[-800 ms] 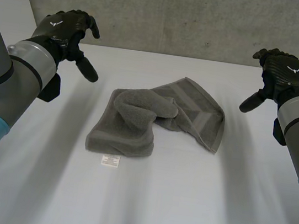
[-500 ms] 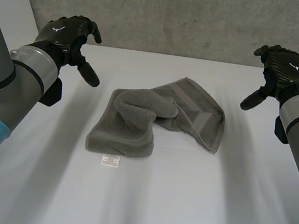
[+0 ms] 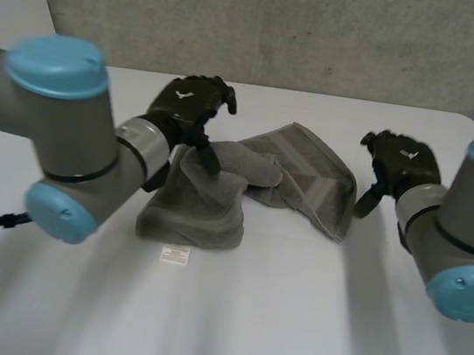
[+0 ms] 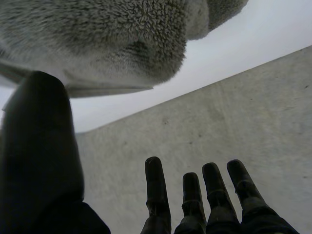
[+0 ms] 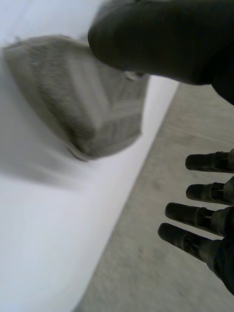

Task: Fold the towel.

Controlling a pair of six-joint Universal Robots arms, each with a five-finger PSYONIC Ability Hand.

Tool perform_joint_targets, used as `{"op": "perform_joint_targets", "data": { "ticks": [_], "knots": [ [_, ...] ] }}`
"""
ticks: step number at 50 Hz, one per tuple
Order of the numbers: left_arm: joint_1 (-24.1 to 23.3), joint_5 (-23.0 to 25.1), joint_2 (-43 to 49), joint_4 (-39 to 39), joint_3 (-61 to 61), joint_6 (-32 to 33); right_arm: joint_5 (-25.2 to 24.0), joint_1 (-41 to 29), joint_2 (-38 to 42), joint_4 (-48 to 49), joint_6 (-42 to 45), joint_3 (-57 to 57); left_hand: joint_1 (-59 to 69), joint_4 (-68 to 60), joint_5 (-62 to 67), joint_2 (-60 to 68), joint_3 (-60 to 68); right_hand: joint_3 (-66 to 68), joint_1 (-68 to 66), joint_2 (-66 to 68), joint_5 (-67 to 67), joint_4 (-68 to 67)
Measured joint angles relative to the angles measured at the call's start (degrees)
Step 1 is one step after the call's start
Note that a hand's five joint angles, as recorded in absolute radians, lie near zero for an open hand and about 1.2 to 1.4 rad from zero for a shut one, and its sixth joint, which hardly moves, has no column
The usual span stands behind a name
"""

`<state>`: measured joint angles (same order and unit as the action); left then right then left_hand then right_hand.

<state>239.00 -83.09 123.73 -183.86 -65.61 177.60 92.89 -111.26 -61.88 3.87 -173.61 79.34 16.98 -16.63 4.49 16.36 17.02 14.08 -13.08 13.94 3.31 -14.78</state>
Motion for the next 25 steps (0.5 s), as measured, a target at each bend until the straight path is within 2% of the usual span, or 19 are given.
{"op": "perform_joint_targets", "data": {
  "ticks": [9,16,21,25],
  "knots": [
    [-2.28,-0.63,11.87,-0.39,9.54,9.16,0.06,-2.37,11.69,0.50,-1.27,-6.76,0.00,0.00,0.25,0.00,0.00,0.00,-0.03,0.00,0.00,0.00],
    [-2.94,-3.60,15.76,-0.34,12.57,13.33,0.69,-4.37,19.41,-0.25,-1.74,-14.01,0.84,-1.30,4.93,2.07,0.74,2.58,-4.03,2.73,3.83,-1.86],
    [-3.29,-6.21,16.36,-0.37,13.32,16.84,0.89,-5.57,22.92,-0.98,-1.77,-17.89,5.75,-5.65,8.25,6.11,5.22,12.51,-13.06,12.39,14.08,-11.87],
    [-3.39,-7.52,16.40,-0.42,13.53,19.41,0.89,-6.59,24.57,-1.31,-1.75,-20.23,17.37,-17.78,19.64,18.00,16.99,33.07,-33.82,33.64,32.91,-31.28]
  ]
}}
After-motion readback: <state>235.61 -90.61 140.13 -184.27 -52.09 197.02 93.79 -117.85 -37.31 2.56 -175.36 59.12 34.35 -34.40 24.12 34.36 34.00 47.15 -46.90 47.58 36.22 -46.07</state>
